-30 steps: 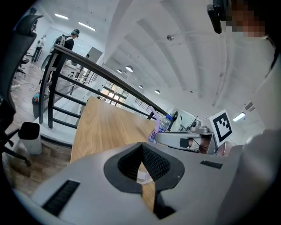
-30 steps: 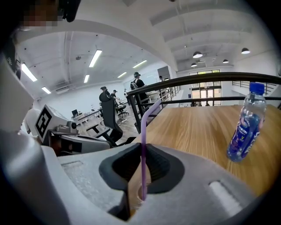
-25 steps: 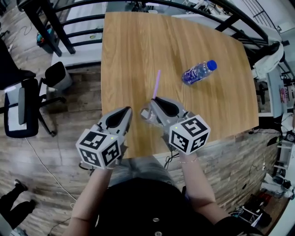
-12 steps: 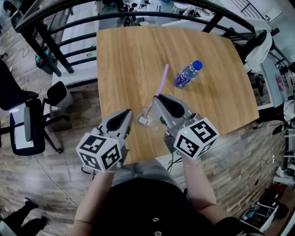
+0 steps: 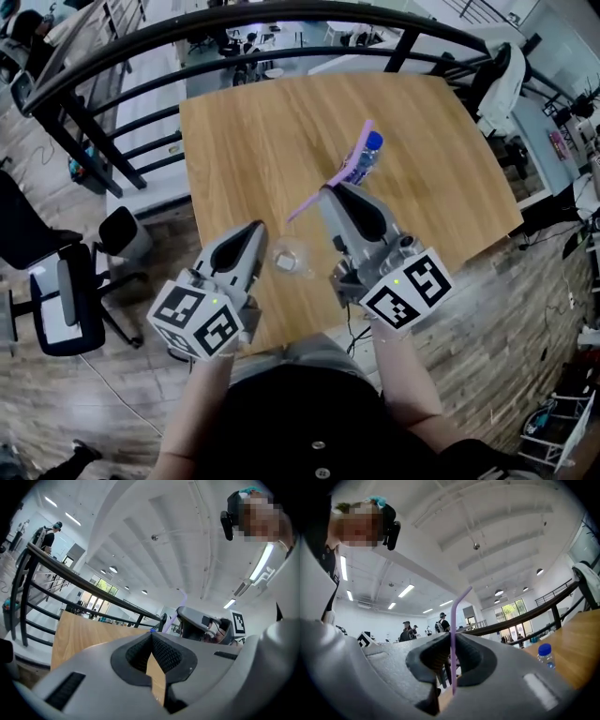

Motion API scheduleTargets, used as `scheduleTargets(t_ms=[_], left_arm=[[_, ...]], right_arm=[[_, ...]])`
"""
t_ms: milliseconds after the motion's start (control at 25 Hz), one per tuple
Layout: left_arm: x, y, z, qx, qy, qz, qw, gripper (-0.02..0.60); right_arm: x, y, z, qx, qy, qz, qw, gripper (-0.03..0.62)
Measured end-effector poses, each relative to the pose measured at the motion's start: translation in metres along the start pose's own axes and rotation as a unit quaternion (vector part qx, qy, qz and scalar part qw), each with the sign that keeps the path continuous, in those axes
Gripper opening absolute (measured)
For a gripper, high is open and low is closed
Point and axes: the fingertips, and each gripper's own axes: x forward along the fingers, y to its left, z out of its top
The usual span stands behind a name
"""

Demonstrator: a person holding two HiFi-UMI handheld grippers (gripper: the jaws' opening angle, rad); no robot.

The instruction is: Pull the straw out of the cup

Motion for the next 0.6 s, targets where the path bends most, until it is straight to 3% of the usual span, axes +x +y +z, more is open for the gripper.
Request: scheduleTargets(t_ms=[240, 600], left_arm=[[0.013, -0.015, 0.024, 0.011, -0.018, -0.029, 0.9994, 0.012], [0.027, -0.037, 0.042, 0.037, -0.041, -0.074, 0.9958, 0.012]], right_arm=[[-0.015, 0.000, 0.040, -0.018, -0.062, -0.005, 0.998, 0.032], [-0.046, 0.000, 0.062, -0.033, -0.131, -0.013, 0.991, 0.032]])
